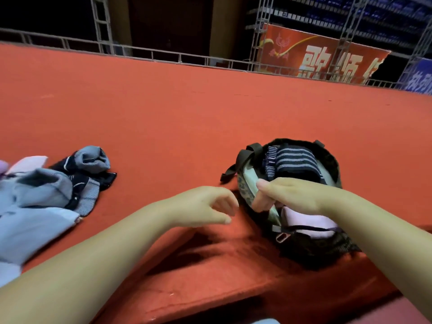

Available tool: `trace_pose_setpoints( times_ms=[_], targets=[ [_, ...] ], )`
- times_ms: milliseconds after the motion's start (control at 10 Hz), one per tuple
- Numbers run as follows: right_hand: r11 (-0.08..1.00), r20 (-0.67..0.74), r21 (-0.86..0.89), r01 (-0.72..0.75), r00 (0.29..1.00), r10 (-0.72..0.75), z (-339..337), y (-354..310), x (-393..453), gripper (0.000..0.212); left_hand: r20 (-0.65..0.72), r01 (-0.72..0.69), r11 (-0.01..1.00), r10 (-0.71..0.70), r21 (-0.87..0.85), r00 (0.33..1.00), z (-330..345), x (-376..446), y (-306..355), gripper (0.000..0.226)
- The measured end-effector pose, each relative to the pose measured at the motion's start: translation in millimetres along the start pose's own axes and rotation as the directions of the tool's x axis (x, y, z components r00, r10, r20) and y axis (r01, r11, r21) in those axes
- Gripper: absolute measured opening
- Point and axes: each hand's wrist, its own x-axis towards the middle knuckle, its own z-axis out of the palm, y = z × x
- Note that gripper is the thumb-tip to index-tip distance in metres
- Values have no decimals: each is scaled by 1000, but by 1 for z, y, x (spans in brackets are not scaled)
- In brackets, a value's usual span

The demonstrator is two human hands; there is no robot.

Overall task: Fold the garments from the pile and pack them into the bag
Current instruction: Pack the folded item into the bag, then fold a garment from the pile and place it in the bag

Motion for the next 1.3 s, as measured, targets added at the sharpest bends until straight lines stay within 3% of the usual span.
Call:
trace_pose_setpoints(
  times_ms=[200, 400, 500, 600, 700, 800, 1000, 1100, 1200, 1300],
  targets=[
    [998, 118, -33, 54, 992, -49, 44, -47, 75, 50, -76, 123, 989, -129, -81, 989, -37, -67, -46, 14],
    [953, 289, 303, 24, 950, -116, 107, -92, 144, 27, -198, 280, 954, -297, -111, 934, -63, -140, -97, 7],
    [974, 267, 174, 144, 945, -187, 126, -118, 168, 25, -276, 282, 942, -325, -184, 905, -70, -166, -112, 14],
    [946, 185, 246, 209, 948, -258, 138, -137, 188, 28, -367, 252, 917, -360, -310, 858, -74, -185, -123, 22],
    [908, -17, 336, 249, 966, -258, 152, -153, 209, 24, -483, 216, 868, -438, -448, 758, -76, -190, -131, 10],
    [803, -99, 571, 169, 986, -137, 166, -174, 227, 13, -556, 153, 748, -598, -645, 577, -76, -188, -136, 17],
    [810, -29, 578, 100, 994, -102, 183, -212, 254, 28, -621, 40, 703, -652, -710, 435, -76, -183, -142, 8],
    [753, -59, 652, 91, 996, -70, 189, -209, 257, 13, -633, 7, 695, -659, -719, 406, -74, -181, -142, 11],
    [606, -119, 781, 150, 989, -91, 188, -192, 253, 12, -676, 2, 726, -641, -688, 363, -78, -177, -142, 10],
    [381, -227, 882, 278, 958, -173, 178, -169, 240, 8, -779, 19, 828, -535, -561, 327, -85, -160, -144, 9]
  ],
)
